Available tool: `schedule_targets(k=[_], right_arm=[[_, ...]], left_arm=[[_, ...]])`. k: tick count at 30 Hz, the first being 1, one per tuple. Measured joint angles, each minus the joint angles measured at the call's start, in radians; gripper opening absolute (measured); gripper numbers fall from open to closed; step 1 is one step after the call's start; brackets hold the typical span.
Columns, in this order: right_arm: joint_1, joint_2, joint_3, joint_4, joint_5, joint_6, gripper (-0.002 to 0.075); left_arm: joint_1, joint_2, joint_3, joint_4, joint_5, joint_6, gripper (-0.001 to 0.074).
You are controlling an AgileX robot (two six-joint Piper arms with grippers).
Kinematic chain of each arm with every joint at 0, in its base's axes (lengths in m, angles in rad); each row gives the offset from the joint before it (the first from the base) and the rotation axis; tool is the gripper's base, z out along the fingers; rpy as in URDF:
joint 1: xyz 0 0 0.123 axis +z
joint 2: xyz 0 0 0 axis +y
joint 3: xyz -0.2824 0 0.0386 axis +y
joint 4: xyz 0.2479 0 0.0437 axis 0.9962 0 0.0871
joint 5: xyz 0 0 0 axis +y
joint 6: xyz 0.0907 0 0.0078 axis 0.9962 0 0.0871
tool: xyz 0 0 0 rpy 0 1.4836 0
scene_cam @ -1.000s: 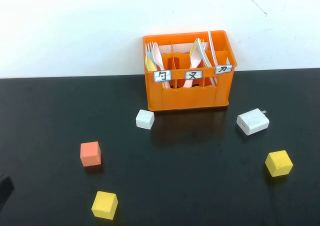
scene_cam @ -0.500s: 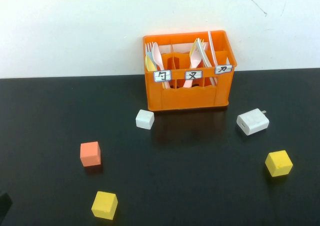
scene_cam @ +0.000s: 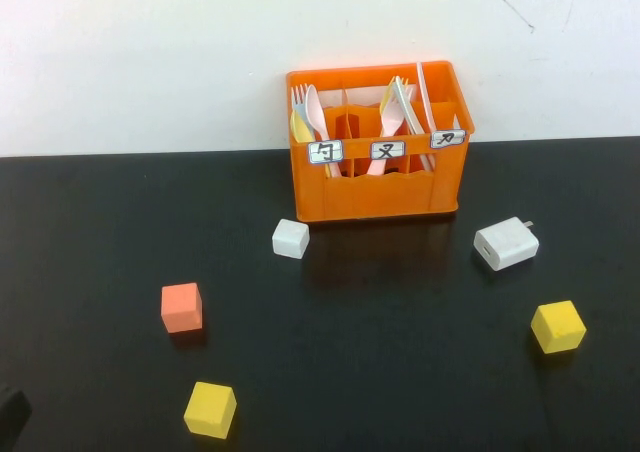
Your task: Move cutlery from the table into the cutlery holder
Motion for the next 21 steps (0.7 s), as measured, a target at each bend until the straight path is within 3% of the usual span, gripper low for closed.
schedule_targets(k=[4, 15, 21], right_arm=[[0.0, 0.0, 0.0, 0.0, 0.0, 0.0, -0.0002], [0.0, 0.0, 0.001, 0.001, 0.0, 0.0, -0.0002], [0.0, 0.0, 0.001, 0.001, 0.0, 0.0, -0.0002]], left_arm=[[0.04, -0.019, 0.044, 0.0, 0.0, -0.013, -0.0001], [0.364, -0.114, 0.229, 0.028, -0.006, -0.056, -0.0001], [0.392, -0.116, 0.308, 0.045, -0.009, -0.151, -0.0001]])
